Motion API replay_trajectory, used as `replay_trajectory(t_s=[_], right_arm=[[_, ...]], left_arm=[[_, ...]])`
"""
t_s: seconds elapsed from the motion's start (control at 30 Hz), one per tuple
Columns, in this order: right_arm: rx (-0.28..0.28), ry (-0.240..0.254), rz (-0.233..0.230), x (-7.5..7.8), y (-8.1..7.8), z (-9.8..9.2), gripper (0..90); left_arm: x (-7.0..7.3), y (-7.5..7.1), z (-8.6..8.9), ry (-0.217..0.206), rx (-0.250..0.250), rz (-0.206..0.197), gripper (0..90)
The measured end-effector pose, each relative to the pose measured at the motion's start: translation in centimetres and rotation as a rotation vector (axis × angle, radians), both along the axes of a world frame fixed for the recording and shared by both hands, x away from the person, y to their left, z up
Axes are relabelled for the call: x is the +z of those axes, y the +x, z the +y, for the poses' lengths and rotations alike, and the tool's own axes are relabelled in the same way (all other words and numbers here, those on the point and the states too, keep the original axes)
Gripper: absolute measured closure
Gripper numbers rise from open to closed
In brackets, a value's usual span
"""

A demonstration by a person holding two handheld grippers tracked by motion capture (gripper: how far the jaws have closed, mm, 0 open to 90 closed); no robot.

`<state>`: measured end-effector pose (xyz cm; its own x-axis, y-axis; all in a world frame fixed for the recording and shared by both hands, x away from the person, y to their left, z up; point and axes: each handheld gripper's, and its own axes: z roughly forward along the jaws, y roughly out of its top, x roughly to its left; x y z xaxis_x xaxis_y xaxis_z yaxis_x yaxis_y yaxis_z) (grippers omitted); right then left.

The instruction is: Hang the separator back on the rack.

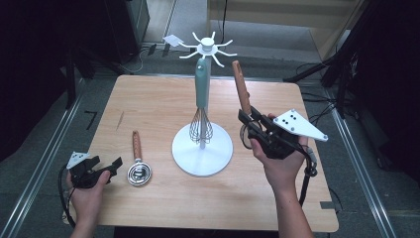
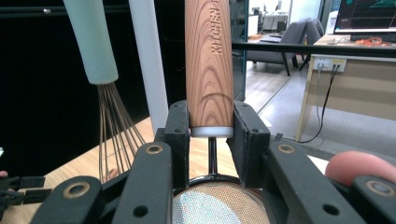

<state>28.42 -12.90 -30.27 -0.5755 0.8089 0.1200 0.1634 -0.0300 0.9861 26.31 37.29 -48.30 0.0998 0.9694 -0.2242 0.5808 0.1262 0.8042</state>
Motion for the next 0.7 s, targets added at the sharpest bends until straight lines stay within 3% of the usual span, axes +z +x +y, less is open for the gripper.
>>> replay_trajectory(t_s=[0.47, 0.7], right_arm=[[-0.009, 0.040, -0.039, 1.7, 0.4, -0.1, 72.1], [0.010, 0.027, -0.069, 2.0, 0.2, 0.2, 72.1]], left_arm=[[0.0, 0.0, 0.0, 0.000, -0.001, 0.000, 8.7], [0.0, 0.0, 0.0, 0.000, -0.001, 0.000, 8.8]])
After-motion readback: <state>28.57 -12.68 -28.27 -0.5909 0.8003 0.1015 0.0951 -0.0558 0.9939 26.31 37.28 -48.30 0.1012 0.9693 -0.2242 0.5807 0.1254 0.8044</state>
